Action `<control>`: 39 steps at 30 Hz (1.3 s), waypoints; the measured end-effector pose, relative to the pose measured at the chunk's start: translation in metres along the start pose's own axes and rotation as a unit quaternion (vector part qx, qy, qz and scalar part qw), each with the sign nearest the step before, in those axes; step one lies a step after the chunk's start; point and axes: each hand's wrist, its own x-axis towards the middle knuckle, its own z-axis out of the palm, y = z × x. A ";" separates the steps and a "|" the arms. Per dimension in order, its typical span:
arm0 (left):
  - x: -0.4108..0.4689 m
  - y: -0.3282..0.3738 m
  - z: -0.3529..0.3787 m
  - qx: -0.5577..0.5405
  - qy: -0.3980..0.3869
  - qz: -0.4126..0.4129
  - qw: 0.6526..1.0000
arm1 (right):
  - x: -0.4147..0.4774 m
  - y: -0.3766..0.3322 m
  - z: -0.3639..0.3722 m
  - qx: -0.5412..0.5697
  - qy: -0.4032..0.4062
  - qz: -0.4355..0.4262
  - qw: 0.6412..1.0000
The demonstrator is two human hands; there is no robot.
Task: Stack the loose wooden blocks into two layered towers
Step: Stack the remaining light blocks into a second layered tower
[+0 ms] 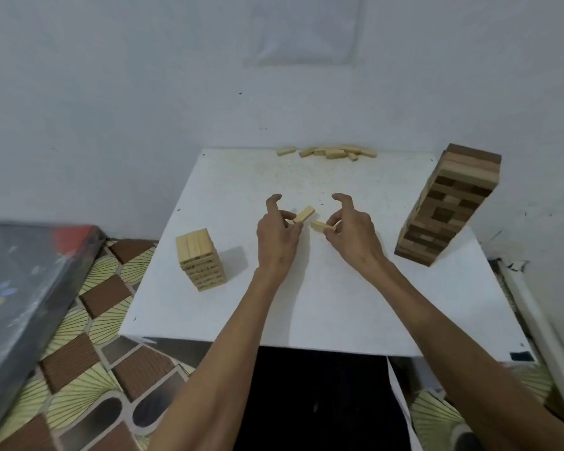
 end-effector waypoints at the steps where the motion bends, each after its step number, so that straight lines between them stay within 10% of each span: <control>1: -0.011 -0.001 -0.001 0.004 -0.006 0.003 1.000 | -0.012 0.002 -0.001 0.008 -0.012 0.005 1.000; 39: -0.009 -0.014 0.000 0.122 -0.070 0.014 0.990 | -0.015 0.014 -0.001 -0.082 -0.121 -0.072 0.987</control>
